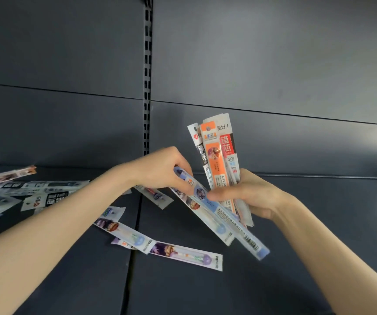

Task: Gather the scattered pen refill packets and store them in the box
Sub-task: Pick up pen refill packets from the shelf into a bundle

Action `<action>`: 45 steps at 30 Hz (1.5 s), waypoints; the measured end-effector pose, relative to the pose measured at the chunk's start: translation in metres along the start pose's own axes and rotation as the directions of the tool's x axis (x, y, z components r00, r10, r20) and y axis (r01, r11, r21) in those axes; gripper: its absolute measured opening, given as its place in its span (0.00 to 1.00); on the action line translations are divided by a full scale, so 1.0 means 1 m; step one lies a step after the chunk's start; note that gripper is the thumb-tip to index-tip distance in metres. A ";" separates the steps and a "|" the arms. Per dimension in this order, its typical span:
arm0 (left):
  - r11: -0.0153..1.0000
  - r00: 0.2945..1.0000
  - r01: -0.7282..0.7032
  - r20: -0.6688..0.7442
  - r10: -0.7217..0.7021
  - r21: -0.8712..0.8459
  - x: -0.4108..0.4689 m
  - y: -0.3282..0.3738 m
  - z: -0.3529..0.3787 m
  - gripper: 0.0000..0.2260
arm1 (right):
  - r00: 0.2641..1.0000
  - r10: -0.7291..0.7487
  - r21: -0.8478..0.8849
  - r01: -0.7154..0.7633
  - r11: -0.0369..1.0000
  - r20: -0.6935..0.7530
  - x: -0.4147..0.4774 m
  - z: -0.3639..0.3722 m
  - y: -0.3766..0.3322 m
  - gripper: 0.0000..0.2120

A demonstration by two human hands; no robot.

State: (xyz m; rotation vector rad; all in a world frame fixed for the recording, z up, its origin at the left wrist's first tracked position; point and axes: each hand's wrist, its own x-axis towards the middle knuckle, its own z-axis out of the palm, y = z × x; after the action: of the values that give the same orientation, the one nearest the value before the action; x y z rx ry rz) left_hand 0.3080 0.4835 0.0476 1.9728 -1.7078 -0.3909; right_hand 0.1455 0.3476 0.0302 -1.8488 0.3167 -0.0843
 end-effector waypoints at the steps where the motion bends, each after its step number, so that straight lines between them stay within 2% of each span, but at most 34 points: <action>1: 1.000 1.000 0.006 -0.016 -0.006 0.000 0.003 0.007 0.000 0.07 | 1.000 -0.008 -0.020 0.008 1.000 0.001 -0.003 -0.002 0.000 0.13; 5: 0.998 0.993 0.040 -0.105 -0.045 -0.049 0.016 0.032 0.005 0.08 | 0.995 -0.065 -0.020 0.064 0.998 -0.078 -0.013 -0.019 0.009 0.12; 8: 0.971 0.962 0.013 -0.261 -0.077 -0.238 0.027 0.052 0.019 0.13 | 0.984 -0.097 0.058 0.107 0.993 -0.150 -0.024 -0.037 0.017 0.12; 10: 0.921 0.902 -0.035 -0.410 -0.138 -0.387 0.035 0.064 0.033 0.23 | 0.970 -0.130 0.119 0.157 0.980 -0.205 -0.031 -0.049 0.024 0.13; 13: 0.833 0.714 -0.076 -0.613 -0.338 -0.548 0.050 0.081 0.062 0.38 | 0.944 -0.173 0.199 0.233 0.952 -0.280 -0.038 -0.062 0.030 0.12; 15: 0.714 0.633 -0.118 -0.607 -0.481 -0.690 0.062 0.089 0.079 0.43 | 0.930 -0.210 0.206 0.279 0.938 -0.302 -0.039 -0.068 0.033 0.12; 16: 0.640 0.624 -0.127 -0.562 -0.542 -0.758 0.066 0.093 0.085 0.44 | 0.924 -0.223 0.206 0.295 0.933 -0.311 -0.038 -0.070 0.034 0.12; 18: 0.496 0.686 -0.143 -0.447 -0.574 -0.857 0.070 0.094 0.094 0.42 | 0.916 -0.236 0.214 0.314 0.925 -0.323 -0.037 -0.073 0.037 0.13; 19: 0.455 0.746 -0.142 -0.397 -0.534 -0.879 0.071 0.095 0.096 0.35 | 0.916 -0.235 0.223 0.316 0.922 -0.325 -0.037 -0.074 0.038 0.13; 21: 0.475 0.821 -0.098 -0.341 -0.458 -0.875 0.069 0.098 0.101 0.16 | 0.921 -0.231 0.238 0.312 0.920 -0.314 -0.036 -0.077 0.042 0.13; 26: 0.643 0.804 -0.106 -0.446 -0.393 -0.758 0.074 0.097 0.111 0.08 | 0.923 -0.206 0.288 0.303 0.908 -0.324 -0.034 -0.080 0.054 0.14; 29: 0.671 0.785 -0.128 -0.488 -0.382 -0.730 0.074 0.099 0.120 0.07 | 0.923 -0.185 0.300 0.291 0.909 -0.337 -0.034 -0.078 0.059 0.15; 34: 0.711 0.714 -0.169 -0.582 -0.389 -0.683 0.072 0.097 0.127 0.05 | 0.925 -0.138 0.351 0.269 0.897 -0.354 -0.035 -0.078 0.064 0.09; 38: 0.754 0.715 -0.158 -0.600 -0.357 -0.637 0.070 0.092 0.130 0.05 | 0.933 -0.139 0.348 0.257 0.902 -0.331 -0.035 -0.077 0.065 0.13; 41: 0.760 0.709 -0.121 -0.592 -0.384 -0.638 0.070 0.089 0.129 0.06 | 0.931 -0.144 0.334 0.261 0.906 -0.337 -0.036 -0.077 0.065 0.14; 45: 0.702 0.558 -0.154 -0.648 -0.519 -0.695 0.067 0.082 0.114 0.07 | 0.897 -0.064 0.418 0.266 0.868 -0.437 -0.037 -0.085 0.063 0.11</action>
State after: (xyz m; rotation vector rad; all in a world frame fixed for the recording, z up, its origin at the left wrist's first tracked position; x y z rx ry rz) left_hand 0.1922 0.3897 0.0034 1.3746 -0.5576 -0.0966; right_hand 0.0802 0.2618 0.0000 -1.3532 0.3846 -0.6305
